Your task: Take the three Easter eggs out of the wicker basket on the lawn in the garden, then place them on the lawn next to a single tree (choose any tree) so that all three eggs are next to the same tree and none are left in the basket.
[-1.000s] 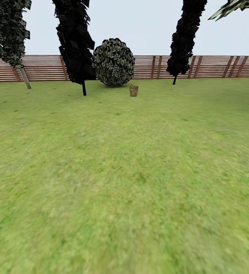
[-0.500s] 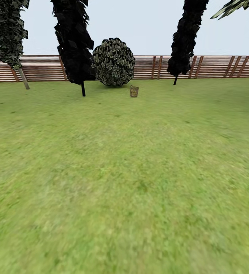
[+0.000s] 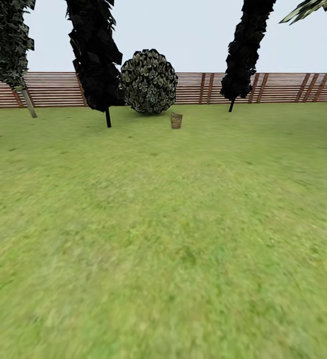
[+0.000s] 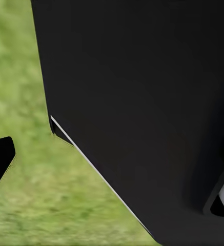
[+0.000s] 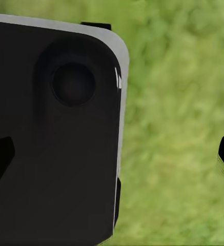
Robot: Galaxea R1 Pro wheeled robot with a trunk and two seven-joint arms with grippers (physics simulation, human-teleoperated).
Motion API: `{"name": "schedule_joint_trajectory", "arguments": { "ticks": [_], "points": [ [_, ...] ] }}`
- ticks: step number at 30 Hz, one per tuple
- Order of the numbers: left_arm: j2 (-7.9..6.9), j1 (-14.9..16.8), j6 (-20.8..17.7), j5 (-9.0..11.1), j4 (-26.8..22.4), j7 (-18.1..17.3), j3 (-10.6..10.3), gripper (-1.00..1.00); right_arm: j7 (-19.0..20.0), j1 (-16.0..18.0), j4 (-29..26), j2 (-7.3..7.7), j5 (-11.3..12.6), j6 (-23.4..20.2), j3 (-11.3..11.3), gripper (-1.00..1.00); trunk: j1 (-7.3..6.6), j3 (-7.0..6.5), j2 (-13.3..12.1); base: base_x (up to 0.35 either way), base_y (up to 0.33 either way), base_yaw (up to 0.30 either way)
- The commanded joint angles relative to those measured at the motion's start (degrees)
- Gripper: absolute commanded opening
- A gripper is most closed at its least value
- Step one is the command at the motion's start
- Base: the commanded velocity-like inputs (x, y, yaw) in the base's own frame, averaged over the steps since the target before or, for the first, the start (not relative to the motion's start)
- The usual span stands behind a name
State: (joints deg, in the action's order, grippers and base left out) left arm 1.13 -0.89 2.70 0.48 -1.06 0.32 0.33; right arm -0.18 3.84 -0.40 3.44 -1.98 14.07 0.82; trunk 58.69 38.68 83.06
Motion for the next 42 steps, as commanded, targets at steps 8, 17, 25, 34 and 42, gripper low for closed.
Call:
{"name": "schedule_joint_trajectory", "arguments": {
  "ticks": [8, 17, 25, 34, 42],
  "points": [
    [0.0, -0.06, 0.1, 0.05, -0.09, 0.03, 0.03, 1.0, 0.26, 0.03, 0.03, 0.06, -0.03, 0.22, -0.13, 1.0, 0.03, 0.03, 0.01, 0.335, 0.0, -0.097],
    [-0.02, -0.04, 0.11, 0.05, -0.09, 0.03, 0.03, 1.0, 0.26, 0.03, -0.04, -0.14, -0.02, 0.17, -0.17, 1.0, 0.03, 0.03, 0.01, 0.335, 0.0, -0.025],
    [0.01, -0.04, 0.11, 0.06, -0.09, 0.05, 0.03, 1.0, 0.26, 0.03, -0.04, -0.19, -0.04, 0.16, -0.12, 1.0, 0.03, 0.03, 0.01, 0.334, 0.0, 0.0],
    [0.01, -0.04, 0.11, 0.05, -0.09, 0.1, 0.03, 1.0, 0.26, 0.03, -0.03, 0.03, -0.62, 0.09, 0.25, 1.0, 0.03, 0.03, 0.01, 0.335, 0.0, 0.0],
    [0.01, -0.06, 0.11, 0.05, -0.09, 0.12, 0.03, 1.0, 0.26, 0.03, -0.09, 0.12, -0.65, 0.16, 0.32, 1.0, 0.03, 0.03, 0.01, 0.335, 0.0, 0.0]
  ]
}}
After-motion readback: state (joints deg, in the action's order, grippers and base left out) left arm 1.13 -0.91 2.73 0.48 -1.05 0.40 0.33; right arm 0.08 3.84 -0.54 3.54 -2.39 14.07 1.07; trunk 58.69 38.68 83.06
